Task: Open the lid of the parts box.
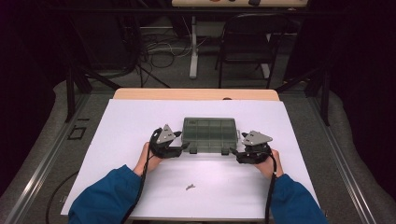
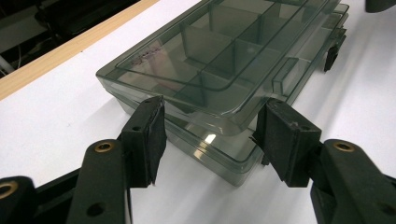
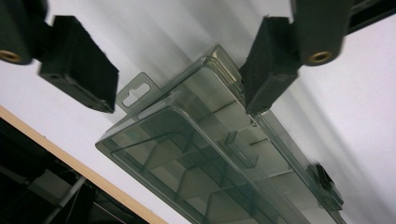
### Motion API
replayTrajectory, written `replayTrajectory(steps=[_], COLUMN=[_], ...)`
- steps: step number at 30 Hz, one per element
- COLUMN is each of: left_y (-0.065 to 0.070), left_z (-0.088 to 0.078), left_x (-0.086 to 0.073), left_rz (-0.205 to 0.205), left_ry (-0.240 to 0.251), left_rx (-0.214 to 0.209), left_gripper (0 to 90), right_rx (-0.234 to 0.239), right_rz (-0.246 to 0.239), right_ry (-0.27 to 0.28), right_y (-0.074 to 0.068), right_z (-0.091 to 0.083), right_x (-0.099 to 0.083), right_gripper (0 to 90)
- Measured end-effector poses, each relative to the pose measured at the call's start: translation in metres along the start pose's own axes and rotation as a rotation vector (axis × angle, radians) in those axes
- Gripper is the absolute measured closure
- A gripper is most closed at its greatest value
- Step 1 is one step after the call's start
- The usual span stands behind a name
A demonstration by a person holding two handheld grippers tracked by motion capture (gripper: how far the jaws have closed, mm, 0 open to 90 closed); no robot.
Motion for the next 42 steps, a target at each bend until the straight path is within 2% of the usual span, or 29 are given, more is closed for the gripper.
replayTrajectory(steps=[5, 7, 8, 12, 22, 29, 42], left_y=[0.0, 0.001, 0.001, 0.001, 0.003, 0.003, -0.003], left_z=[0.0, -0.001, -0.001, -0.001, -0.001, 0.0, -0.001], left_x=[0.0, 0.001, 0.001, 0.001, 0.006, 0.01, 0.018], left_rz=[0.0, 0.001, 0.002, 0.005, 0.044, 0.066, 0.079], left_ry=[0.002, 0.008, 0.01, 0.013, 0.052, 0.083, 0.081], left_rx=[0.0, 0.003, 0.004, 0.007, 0.042, 0.063, 0.068], left_gripper=[43.3, 43.6, 43.6, 43.7, 43.8, 45.1, 49.2], right_rx=[-0.008, -0.002, -0.014, -0.019, -0.043, -0.043, -0.063], right_rz=[-0.01, -0.015, -0.026, -0.023, -0.024, 0.0, 0.017], right_ry=[-0.005, 0.002, 0.002, 0.021, 0.038, 0.055, 0.066], right_y=[0.003, 0.002, 0.002, 0.003, 0.006, 0.009, 0.016], right_z=[0.006, 0.007, 0.008, 0.008, 0.008, 0.007, 0.01], right_x=[0.001, 0.002, 0.003, 0.004, 0.005, 0.008, 0.012], right_gripper=[35.9, 40.0, 41.6, 46.8, 50.3, 51.7, 53.5])
Point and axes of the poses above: each handheld gripper's, and its own axes: z roughly forward along the jaws, x roughly out of its top, y roughly to its right, the point moved 3 cm from there along z, roughly forward along the jaws, and after that the axes turned 9 degrees about -z, right-handed, at the moved point
